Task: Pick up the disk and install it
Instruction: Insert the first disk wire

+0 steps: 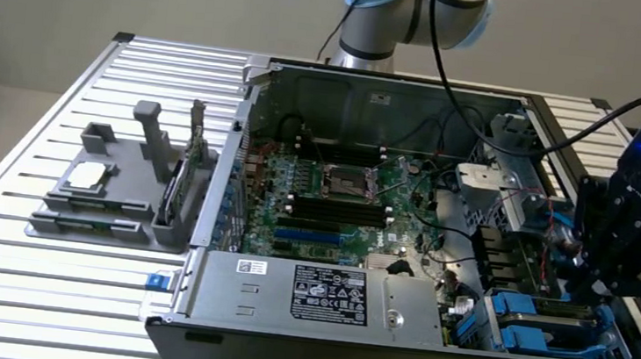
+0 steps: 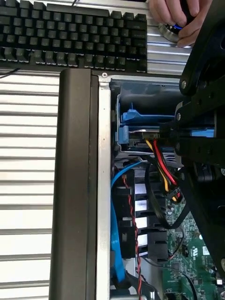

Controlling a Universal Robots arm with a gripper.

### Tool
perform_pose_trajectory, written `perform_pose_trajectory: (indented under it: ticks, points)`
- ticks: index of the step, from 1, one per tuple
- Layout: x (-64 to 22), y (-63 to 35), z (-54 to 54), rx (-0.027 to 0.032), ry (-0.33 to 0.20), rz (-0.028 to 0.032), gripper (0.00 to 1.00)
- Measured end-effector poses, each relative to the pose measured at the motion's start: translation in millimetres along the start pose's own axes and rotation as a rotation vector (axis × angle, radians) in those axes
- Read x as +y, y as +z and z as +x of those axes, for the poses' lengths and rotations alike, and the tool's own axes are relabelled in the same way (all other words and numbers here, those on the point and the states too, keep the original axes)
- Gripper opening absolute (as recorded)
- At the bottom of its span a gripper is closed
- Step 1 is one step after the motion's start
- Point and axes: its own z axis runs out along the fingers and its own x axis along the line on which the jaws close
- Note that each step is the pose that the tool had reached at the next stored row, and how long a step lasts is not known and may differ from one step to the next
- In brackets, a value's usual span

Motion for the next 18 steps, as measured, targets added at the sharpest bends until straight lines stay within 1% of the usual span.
perform_pose_trajectory:
  ticks: [2, 3, 5, 7, 8, 9, 11, 12, 13, 14, 17, 18]
  points:
    - [0.1, 0.4, 1.3, -0.0091, 0.003, -0.0028, 0.16]
    - [0.0, 0.6, 2.2, -0.0136, 0.003, -0.0034, 0.16]
    - [-0.2, 0.9, 4.2, -0.0201, 0.005, -0.0046, 0.16]
    - [-0.5, 1.4, 6.4, -0.0295, 0.006, -0.0058, 0.16]
    - [-0.6, 1.6, 7.6, -0.0364, 0.006, -0.0065, 0.16]
    - [-0.7, 2.0, 8.7, -0.0447, 0.006, -0.0077, 0.16]
    - [-0.9, 2.4, 11.2, -0.0636, 0.007, -0.0109, 0.16]
    - [-1.0, 2.8, 12.7, -0.0716, 0.007, -0.0119, 0.16]
    - [-1.1, 3.0, 14.0, -0.0772, 0.007, -0.0123, 0.16]
    - [-1.3, 3.2, 15.1, -0.0808, 0.007, -0.0125, 0.16]
    - [-1.8, 3.4, 18.6, -0.0860, 0.009, -0.0122, 0.16]
    - [-1.9, 3.5, 19.5, -0.0897, 0.009, -0.0121, 0.16]
